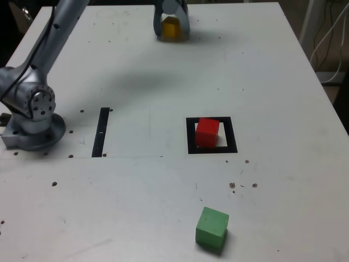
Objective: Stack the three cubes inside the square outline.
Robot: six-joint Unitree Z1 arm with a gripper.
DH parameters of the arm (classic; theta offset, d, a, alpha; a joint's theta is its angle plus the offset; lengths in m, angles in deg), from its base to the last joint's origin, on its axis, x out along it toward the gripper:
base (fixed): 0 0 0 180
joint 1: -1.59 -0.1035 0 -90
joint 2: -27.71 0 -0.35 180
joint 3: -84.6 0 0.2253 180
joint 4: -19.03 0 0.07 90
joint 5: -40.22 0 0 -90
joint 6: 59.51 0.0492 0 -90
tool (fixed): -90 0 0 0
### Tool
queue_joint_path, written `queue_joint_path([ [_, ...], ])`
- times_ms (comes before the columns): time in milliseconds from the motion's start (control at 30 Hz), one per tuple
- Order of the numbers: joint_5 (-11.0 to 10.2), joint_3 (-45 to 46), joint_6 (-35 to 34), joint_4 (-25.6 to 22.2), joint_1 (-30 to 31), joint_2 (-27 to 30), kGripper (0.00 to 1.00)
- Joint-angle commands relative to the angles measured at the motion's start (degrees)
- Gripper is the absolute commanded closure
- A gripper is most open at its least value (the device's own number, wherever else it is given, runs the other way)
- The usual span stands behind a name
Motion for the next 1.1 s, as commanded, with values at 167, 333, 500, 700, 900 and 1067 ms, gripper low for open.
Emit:
queue_joint_path([
  [167, 0.75, -0.09, -0.07, -0.01, -0.03, -0.07, 0.62],
  [333, 2.38, 0.47, -0.08, -0.08, -0.03, 0.03, 0.73],
  [500, 2.97, 0.62, -0.22, -0.62, 0.86, 0.82, 0.74],
  [700, 2.20, 2.75, -0.57, -1.46, 4.53, 5.01, 0.74],
  [900, 2.03, 7.89, -1.93, -1.48, 8.44, 11.22, 0.74],
  [1067, 1.30, 13.83, -4.63, -1.26, 13.58, 18.71, 0.74],
])
